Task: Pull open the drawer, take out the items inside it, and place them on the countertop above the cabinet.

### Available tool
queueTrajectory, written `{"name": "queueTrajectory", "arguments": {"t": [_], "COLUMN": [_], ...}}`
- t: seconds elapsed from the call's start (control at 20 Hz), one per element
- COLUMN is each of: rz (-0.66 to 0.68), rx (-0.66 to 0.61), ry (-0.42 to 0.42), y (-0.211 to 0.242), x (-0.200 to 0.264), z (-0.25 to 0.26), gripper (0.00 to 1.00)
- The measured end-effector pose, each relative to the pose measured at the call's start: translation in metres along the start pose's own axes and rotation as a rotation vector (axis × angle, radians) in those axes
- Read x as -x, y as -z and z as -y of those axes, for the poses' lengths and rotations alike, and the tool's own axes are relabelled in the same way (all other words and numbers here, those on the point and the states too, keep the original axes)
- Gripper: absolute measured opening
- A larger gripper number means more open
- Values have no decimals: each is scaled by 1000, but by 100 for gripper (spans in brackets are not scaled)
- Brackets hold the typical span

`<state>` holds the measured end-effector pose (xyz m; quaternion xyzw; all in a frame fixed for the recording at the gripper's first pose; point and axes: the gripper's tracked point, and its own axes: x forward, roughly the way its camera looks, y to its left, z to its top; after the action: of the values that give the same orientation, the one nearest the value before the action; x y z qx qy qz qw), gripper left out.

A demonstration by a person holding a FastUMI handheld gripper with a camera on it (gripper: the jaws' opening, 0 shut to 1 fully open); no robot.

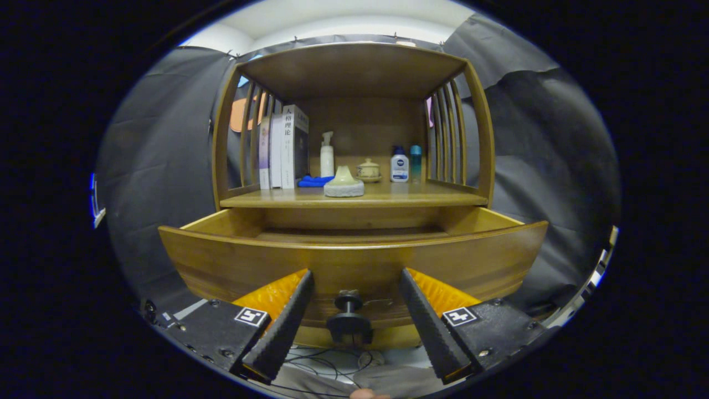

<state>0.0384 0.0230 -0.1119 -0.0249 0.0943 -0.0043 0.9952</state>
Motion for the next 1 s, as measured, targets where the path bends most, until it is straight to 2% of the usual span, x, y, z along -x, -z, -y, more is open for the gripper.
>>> {"name": "queueTrajectory", "arguments": {"t": [1.0], "rz": [-17], "rx": [14], "ry": [7], "y": [-22], "x": [-91], "z": [-1], "gripper": [100]}}
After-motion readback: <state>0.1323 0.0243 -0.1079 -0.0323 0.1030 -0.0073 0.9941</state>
